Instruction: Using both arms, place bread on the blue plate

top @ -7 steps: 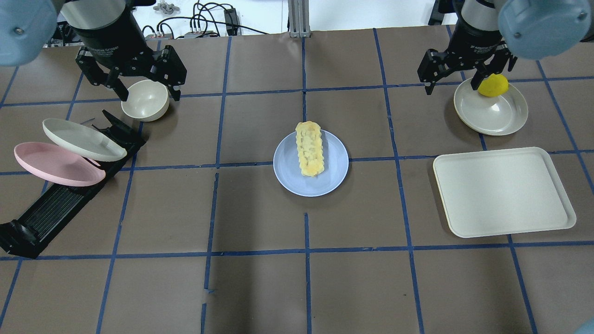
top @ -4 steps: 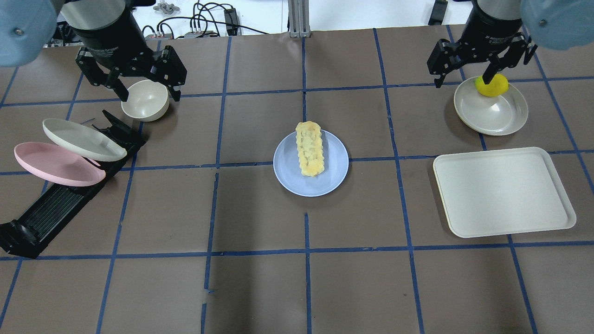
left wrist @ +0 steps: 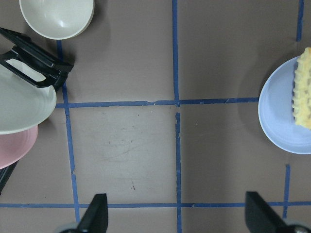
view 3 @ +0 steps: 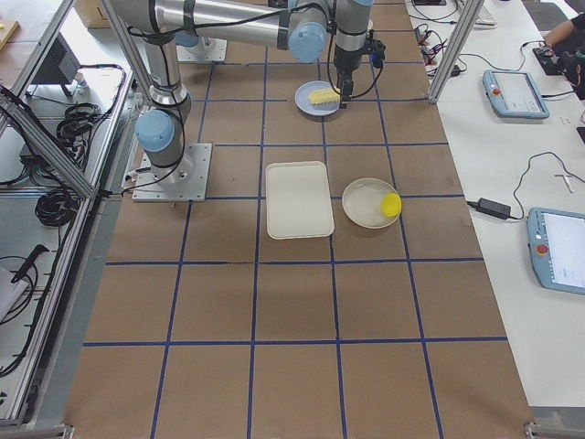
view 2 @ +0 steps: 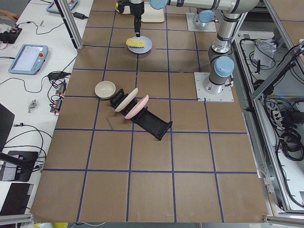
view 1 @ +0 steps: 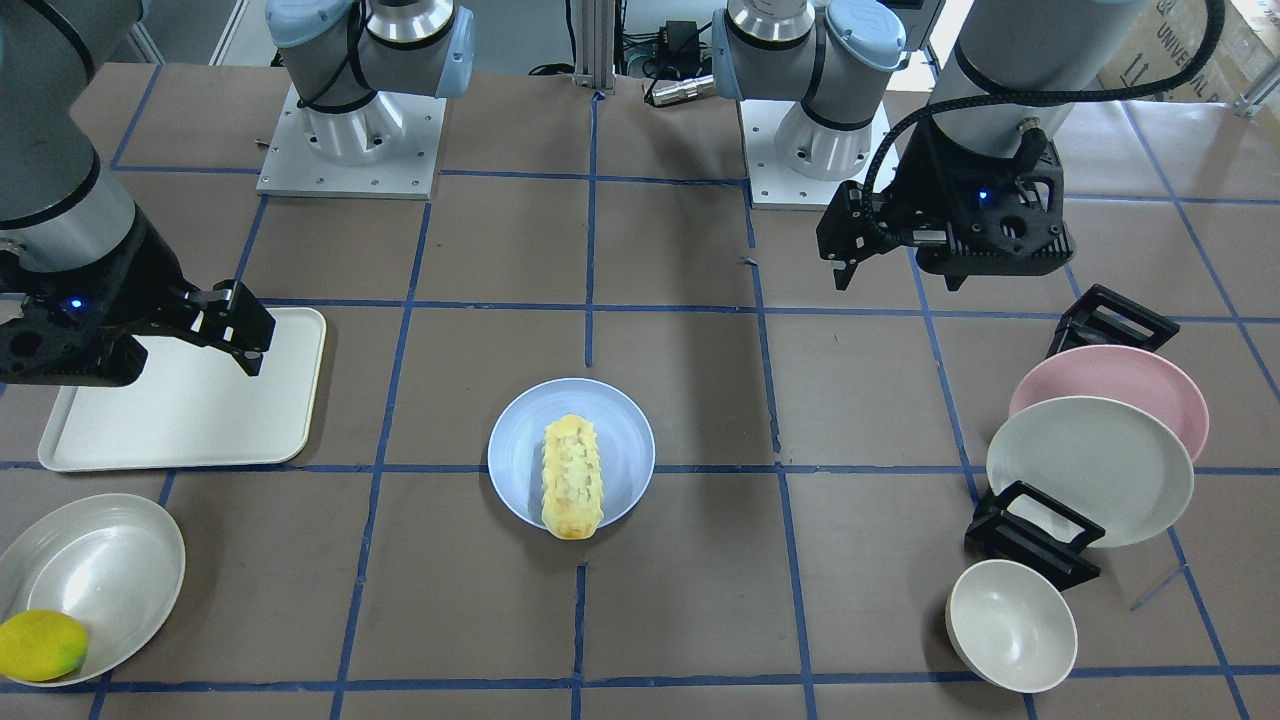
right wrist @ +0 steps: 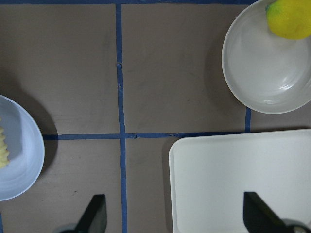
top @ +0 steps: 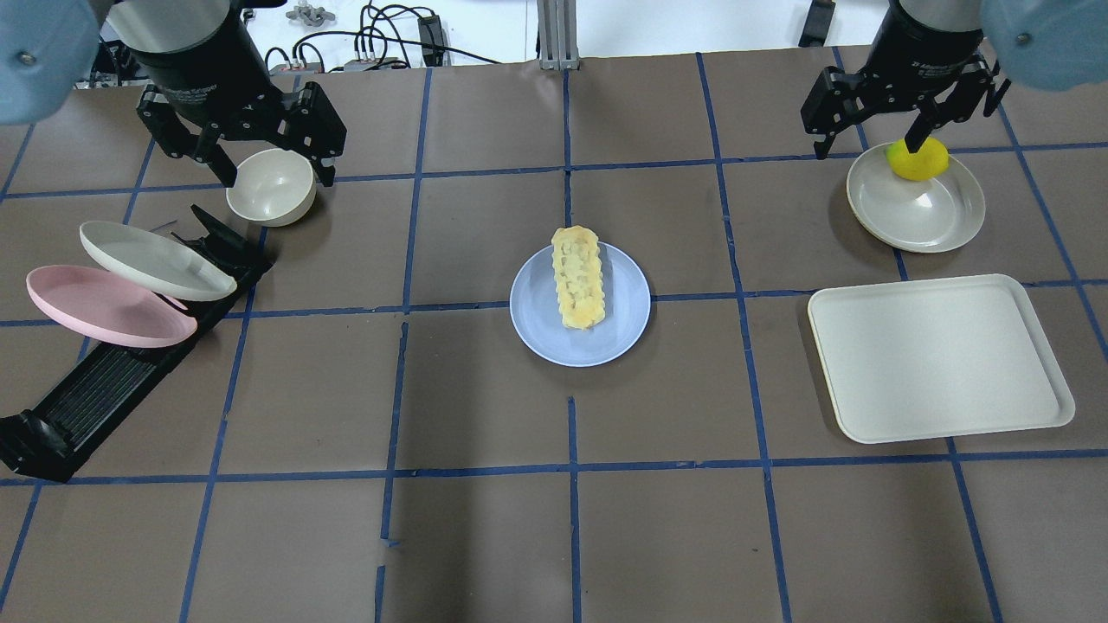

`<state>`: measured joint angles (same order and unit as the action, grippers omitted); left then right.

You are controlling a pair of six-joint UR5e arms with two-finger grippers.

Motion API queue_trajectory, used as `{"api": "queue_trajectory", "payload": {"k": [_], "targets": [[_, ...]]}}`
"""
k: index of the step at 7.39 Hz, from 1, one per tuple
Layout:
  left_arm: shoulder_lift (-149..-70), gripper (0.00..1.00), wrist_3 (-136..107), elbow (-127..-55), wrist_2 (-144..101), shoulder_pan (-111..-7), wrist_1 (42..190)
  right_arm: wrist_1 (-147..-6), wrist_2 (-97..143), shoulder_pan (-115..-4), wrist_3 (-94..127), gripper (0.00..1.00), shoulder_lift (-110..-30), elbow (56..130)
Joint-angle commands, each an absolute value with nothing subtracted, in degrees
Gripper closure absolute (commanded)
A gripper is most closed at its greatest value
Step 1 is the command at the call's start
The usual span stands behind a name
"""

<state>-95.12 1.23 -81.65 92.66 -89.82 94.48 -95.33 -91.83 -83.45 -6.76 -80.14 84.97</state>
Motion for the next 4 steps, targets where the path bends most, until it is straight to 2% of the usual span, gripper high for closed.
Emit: {"api": "queue_trajectory", "payload": {"k": [1, 4], "targets": [[-95.1, 0.00, 1.2, -81.7, 92.5, -89.8, 94.5, -95.2, -91.8, -83.4, -6.7, 0.00, -80.2, 84.8], [-95.0, 0.00, 1.2, -81.7, 92.5, -89.8, 94.5, -95.4, -91.7, -83.4, -6.7, 0.00, -80.5, 84.7]]}}
